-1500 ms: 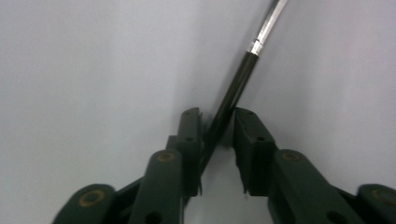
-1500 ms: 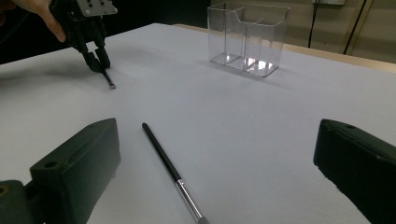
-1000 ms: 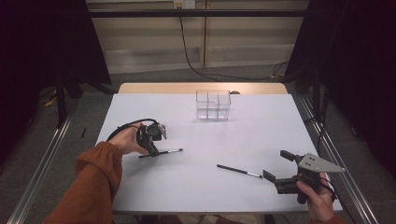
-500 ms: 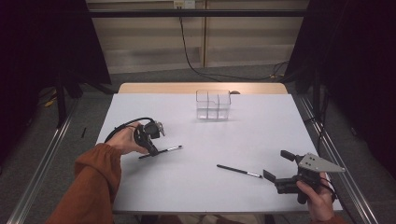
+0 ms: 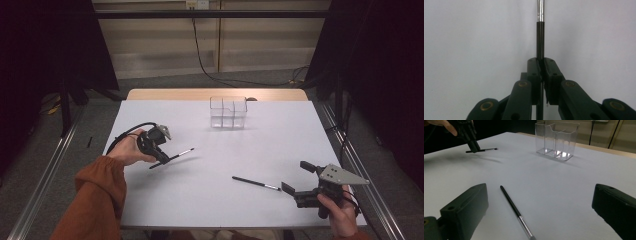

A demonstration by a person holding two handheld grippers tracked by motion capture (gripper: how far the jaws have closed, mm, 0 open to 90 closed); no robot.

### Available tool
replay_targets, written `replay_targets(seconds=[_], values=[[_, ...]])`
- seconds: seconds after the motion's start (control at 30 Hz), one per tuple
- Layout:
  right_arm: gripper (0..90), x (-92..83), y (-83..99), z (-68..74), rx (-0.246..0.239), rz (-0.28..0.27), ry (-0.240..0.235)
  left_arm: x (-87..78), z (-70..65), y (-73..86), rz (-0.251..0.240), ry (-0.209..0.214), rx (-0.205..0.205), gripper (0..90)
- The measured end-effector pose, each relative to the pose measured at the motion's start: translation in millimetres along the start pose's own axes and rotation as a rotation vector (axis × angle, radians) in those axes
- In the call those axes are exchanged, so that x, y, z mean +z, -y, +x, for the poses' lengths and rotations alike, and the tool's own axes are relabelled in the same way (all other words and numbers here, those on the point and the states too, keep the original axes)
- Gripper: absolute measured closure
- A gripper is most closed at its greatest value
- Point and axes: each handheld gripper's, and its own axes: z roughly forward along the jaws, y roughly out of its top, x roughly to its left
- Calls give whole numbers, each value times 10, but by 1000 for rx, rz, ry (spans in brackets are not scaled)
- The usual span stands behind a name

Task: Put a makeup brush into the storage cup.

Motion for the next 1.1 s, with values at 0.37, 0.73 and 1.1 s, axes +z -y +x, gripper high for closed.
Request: replay_targets(seconds=[0.37, 0.73, 1.1], values=[[2, 3, 0, 0, 0, 0, 0, -109, -24, 120, -152, -30, -116, 841], [2, 2, -1, 4, -1, 2, -1, -154, -145, 175, -268, -46, -157, 841], [2, 2, -1, 7, 0, 2, -3, -192, -212, 264, -424, -92, -206, 841]])
